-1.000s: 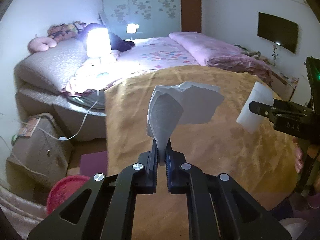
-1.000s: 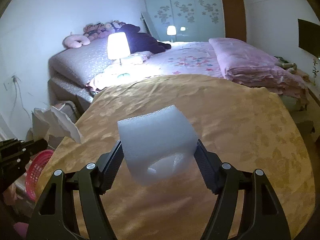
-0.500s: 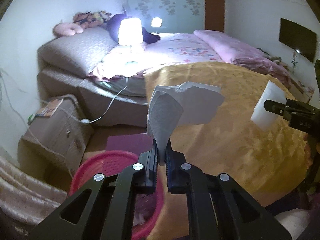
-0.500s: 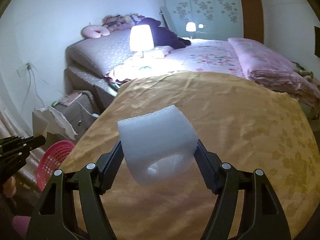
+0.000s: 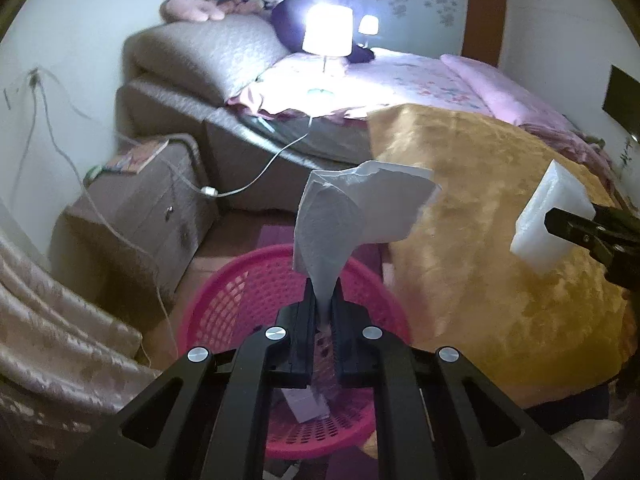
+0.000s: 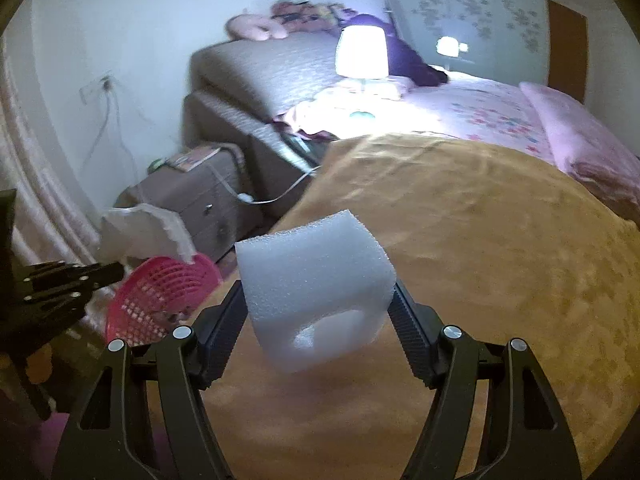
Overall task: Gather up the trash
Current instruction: 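Carry the tissue and foam block over the pink wastebasket with both tools, then open both tools to drop the tissue and foam block into the wastebasket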
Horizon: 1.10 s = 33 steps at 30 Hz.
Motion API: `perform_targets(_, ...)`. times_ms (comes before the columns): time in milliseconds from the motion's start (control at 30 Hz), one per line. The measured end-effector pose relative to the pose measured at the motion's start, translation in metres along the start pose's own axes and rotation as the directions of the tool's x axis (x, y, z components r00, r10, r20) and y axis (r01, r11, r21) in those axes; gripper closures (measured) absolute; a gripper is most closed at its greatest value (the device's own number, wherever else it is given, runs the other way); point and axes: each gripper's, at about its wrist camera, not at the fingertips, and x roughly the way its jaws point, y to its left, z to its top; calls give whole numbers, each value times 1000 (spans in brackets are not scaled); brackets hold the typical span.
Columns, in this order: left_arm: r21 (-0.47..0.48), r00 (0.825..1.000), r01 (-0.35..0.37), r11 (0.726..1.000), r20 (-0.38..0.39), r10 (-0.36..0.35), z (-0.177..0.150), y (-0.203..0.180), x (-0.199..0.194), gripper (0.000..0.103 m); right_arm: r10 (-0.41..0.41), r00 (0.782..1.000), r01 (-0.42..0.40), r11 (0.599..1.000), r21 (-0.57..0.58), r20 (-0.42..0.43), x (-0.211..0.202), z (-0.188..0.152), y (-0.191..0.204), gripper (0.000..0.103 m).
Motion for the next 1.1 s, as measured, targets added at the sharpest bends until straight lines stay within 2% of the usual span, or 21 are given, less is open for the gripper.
perform_targets(300, -84, 997, -36, 996, -64, 31, -16, 34, 13, 96, 78, 996, -82, 993, -80, -54, 28, 9, 50, 35)
perform_targets(500, -129, 992, -60, 990, -114, 46, -27, 55, 24, 96, 97, 993, -105, 986, -128, -67, 41, 16, 79, 35)
perform_targets(733, -147, 987, -84, 985, -151, 62, -29, 62, 35, 96, 136, 987, -149, 976, -162, -87, 57, 25, 105, 35)
perform_targets(800, -151, 985, -93, 984, -160, 68, -29, 62, 38, 96, 166, 980, -182, 970, -160, -108, 64, 27, 113, 35)
perform_targets(1000, -146, 980, -109, 983, -181, 82, -31, 64, 46, 96, 191, 970, -216, 960, -176, -151, 78, 24, 126, 35)
perform_targets(1033, -148, 980, -109, 983, -184, 81, -31, 64, 46, 96, 194, 968, -221, 960, -171, -160, 81, 23, 126, 35)
perform_targets(1100, -157, 979, -109, 982, -189, 79, -31, 65, 48, 86, 198, 965, -226, 960, -165, -169, 83, 23, 127, 34)
